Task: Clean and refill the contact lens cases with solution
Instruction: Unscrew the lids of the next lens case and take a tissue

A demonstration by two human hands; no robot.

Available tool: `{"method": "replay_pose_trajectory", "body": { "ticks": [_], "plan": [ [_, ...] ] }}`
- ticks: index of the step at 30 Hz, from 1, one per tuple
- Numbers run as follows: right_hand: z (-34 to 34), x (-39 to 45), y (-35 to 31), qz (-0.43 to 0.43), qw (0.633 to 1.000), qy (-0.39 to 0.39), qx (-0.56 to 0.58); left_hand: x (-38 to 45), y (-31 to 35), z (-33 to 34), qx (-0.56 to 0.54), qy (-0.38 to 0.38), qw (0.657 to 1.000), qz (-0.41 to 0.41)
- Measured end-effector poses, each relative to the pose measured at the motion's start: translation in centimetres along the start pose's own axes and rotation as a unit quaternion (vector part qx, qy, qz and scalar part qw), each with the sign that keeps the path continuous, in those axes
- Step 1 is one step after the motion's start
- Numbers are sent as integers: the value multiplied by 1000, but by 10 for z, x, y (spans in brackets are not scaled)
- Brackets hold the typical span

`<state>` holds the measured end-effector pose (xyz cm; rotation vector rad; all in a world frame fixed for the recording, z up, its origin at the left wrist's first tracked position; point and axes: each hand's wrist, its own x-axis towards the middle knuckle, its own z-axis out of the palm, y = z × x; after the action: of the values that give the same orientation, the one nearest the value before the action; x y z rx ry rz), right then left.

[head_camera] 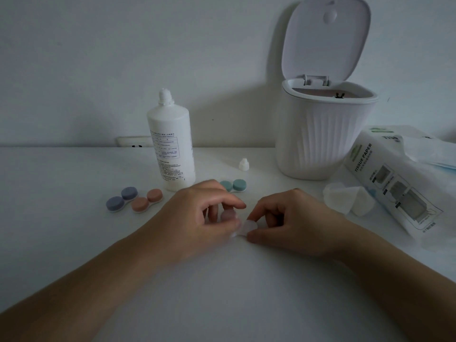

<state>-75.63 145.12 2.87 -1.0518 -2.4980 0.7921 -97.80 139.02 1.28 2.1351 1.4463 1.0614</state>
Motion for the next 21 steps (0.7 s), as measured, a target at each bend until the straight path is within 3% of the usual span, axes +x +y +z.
{"method": "replay_pose_trajectory", "body": {
  "ticks": [5, 8, 11, 21],
  "plan": [
    [0, -1, -1, -1, 1000, 3, -4, 3, 0, -5, -50, 60, 996, -31],
    [-1, -1, -1, 0, 1000, 3, -2, 5, -3, -10, -68, 67, 991, -94],
    [-1, -1, 0, 1, 1000, 4, -1, 3, -3, -15, -18, 61, 988, -139],
    [-2, -1, 3, 8, 1000, 8, 26, 0, -6, -26, 115, -19, 979, -168]
  ]
}}
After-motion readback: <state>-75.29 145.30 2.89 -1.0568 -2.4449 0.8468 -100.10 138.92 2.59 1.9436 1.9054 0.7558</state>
